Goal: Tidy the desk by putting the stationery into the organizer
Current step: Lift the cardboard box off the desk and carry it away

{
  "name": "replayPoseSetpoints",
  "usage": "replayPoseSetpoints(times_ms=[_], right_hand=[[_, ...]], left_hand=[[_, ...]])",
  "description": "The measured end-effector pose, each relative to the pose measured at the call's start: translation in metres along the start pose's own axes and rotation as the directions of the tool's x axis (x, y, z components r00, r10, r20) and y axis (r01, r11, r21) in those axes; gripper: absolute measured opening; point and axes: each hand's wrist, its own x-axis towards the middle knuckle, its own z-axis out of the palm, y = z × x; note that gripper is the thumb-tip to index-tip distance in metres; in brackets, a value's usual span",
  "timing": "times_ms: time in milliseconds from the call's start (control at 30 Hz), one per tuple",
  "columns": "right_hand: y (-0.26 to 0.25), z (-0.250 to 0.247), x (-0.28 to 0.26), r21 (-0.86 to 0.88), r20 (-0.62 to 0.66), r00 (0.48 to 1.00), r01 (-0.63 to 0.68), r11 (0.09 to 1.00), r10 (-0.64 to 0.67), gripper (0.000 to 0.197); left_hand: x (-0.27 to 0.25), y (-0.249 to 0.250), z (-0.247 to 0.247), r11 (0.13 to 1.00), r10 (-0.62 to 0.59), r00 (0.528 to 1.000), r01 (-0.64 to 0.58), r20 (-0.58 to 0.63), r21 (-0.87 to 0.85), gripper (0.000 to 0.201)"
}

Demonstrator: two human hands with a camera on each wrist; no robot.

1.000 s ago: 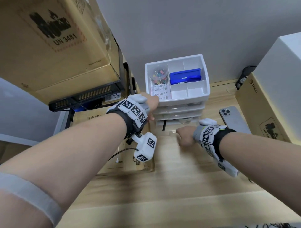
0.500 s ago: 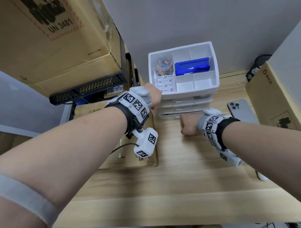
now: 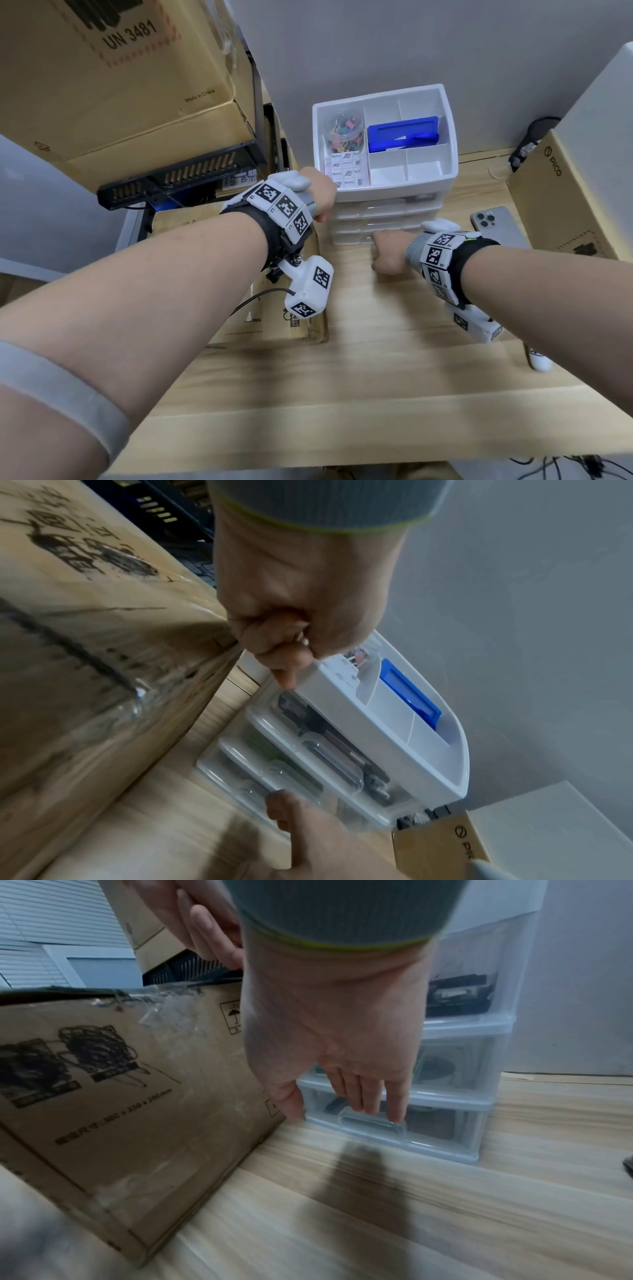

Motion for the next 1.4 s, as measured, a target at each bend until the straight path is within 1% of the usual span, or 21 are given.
replayPoseSetpoints(times_ms=[100,167,234,300,367,434,501,567,701,768,801,835,901,935,968,1102,1168,1202,1235,1335,1402], right_hand=[[-0.007,-0.002,-0.004,0.069,0.0,1.0,-0.005,0.998,0.005,0.052],[-0.021,-0.005,-0.009,0.19,-0.012,1.0,-0.008,0.982,0.01,0.053],[-0.031,-0.009,-0.012,0.353,-0.047,0.999,0.01,0.936,0.007,0.045],[-0.05,-0.011,-0.015,0.53,-0.067,0.998,0.034,0.847,0.002,0.043],[-0.062,-0.016,-0.019,0.696,-0.07,0.997,0.036,0.717,0.018,0.05],[-0.082,-0.021,-0.026,0.776,-0.073,0.997,0.042,0.629,0.023,0.057],[-0.098,-0.025,-0.032,0.811,-0.067,0.998,0.047,0.583,0.014,0.059],[-0.114,-0.024,-0.036,0.823,-0.059,0.998,0.045,0.566,0.007,0.062],[-0.141,-0.012,-0.041,0.781,-0.056,0.998,0.023,0.625,0.034,0.062],[-0.15,-0.005,-0.04,0.773,-0.077,0.995,0.017,0.635,0.067,0.065],[-0.151,-0.004,-0.041,0.775,-0.089,0.993,0.019,0.632,0.079,0.066],[-0.152,-0.003,-0.041,0.774,-0.104,0.99,0.023,0.633,0.091,0.065],[-0.154,0.0,-0.042,0.766,-0.134,0.983,0.024,0.642,0.124,0.065],[-0.154,0.001,-0.042,0.758,-0.149,0.98,0.029,0.651,0.131,0.068],[-0.155,0.002,-0.043,0.748,-0.163,0.978,0.035,0.663,0.132,0.073],[-0.155,0.003,-0.044,0.733,-0.163,0.981,0.048,0.679,0.107,0.079],[-0.153,0.002,-0.044,0.726,-0.144,0.987,0.053,0.685,0.075,0.085],[-0.154,0.001,-0.045,0.727,-0.129,0.989,0.049,0.685,0.066,0.09],[-0.156,0.0,-0.045,0.734,-0.116,0.992,0.048,0.677,0.056,0.093],[-0.156,0.006,-0.045,0.78,-0.082,0.995,0.027,0.625,0.06,0.092],[-0.159,0.012,-0.041,0.818,-0.067,0.994,0.005,0.575,0.087,0.103]], left_hand=[[-0.005,-0.007,-0.004,0.987,-0.05,0.996,0.038,-0.077,-0.156,0.046],[-0.012,-0.018,-0.013,0.975,-0.033,0.989,0.0,-0.144,-0.22,0.051],[-0.017,-0.028,-0.023,0.975,-0.016,0.979,-0.029,-0.202,-0.219,0.047],[-0.025,-0.048,-0.039,0.98,-0.009,0.961,-0.046,-0.278,-0.193,0.042],[-0.027,-0.064,-0.053,0.981,-0.024,0.94,-0.043,-0.341,-0.188,0.038],[-0.035,-0.095,-0.072,0.992,-0.036,0.892,-0.022,-0.451,-0.123,0.029],[-0.042,-0.125,-0.086,0.998,-0.056,0.86,0.046,-0.507,-0.031,0.025],[-0.053,-0.156,-0.093,0.98,-0.128,0.843,0.19,-0.522,0.066,0.026],[-0.068,-0.205,-0.086,0.893,-0.268,0.795,0.417,-0.545,0.17,0.05],[-0.07,-0.228,-0.079,0.861,-0.368,0.753,0.498,-0.546,0.107,0.056],[-0.071,-0.237,-0.077,0.859,-0.411,0.739,0.511,-0.535,0.046,0.062],[-0.068,-0.249,-0.074,0.874,-0.425,0.749,0.486,-0.508,-0.014,0.069],[-0.06,-0.274,-0.068,0.916,-0.4,0.842,0.375,-0.362,-0.14,0.079],[-0.061,-0.281,-0.065,0.925,-0.374,0.882,0.332,-0.288,-0.183,0.078],[-0.063,-0.288,-0.064,0.931,-0.343,0.906,0.292,-0.249,-0.219,0.077],[-0.072,-0.296,-0.067,0.936,-0.325,0.921,0.281,-0.213,-0.213,0.082],[-0.079,-0.302,-0.073,0.884,-0.369,0.929,0.344,-0.022,-0.316,0.079],[-0.086,-0.303,-0.075,0.842,-0.385,0.917,0.395,0.102,-0.369,0.083],[-0.092,-0.307,-0.077,0.813,-0.385,0.906,0.423,0.176,-0.4,0.086],[-0.098,-0.314,-0.069,0.811,-0.318,0.93,0.366,0.181,-0.456,0.079],[-0.105,-0.314,-0.061,0.755,-0.238,0.95,0.311,0.2,-0.578,0.075]])
